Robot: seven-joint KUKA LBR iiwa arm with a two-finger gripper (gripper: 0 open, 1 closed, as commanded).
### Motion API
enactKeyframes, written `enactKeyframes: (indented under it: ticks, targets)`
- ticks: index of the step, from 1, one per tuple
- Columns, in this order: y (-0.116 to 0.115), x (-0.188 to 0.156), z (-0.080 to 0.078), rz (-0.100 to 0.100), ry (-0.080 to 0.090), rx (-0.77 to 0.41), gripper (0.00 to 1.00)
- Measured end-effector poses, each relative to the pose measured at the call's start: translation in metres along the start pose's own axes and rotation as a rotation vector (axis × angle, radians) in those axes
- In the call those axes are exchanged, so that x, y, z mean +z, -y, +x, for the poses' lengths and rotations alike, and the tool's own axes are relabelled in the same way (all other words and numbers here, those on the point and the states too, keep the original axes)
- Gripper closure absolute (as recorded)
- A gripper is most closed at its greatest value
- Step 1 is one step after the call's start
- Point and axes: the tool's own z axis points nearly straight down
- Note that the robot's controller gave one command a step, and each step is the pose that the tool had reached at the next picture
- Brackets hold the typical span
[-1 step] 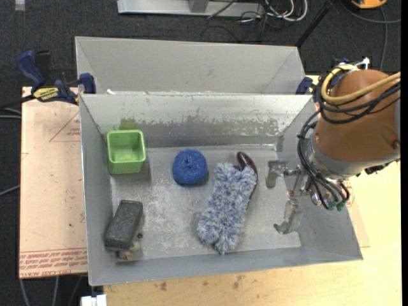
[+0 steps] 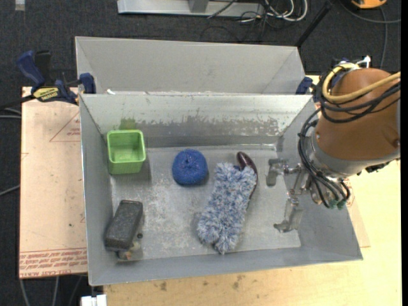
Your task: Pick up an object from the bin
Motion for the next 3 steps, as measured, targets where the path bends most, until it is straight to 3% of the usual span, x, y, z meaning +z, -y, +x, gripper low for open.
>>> enactKeyframes:
  ticks: [1, 2, 3]
  targets:
    - [-0.041, 0.027, -0.003, 0.001, 0.003, -0.064, 0.00]
    - [-0.061, 0.079, -0.017, -0.002, 0.007, -0.075, 0.00]
    - [-0.074, 0.141, -0.025, 0.000, 0.000, -0.102, 1.00]
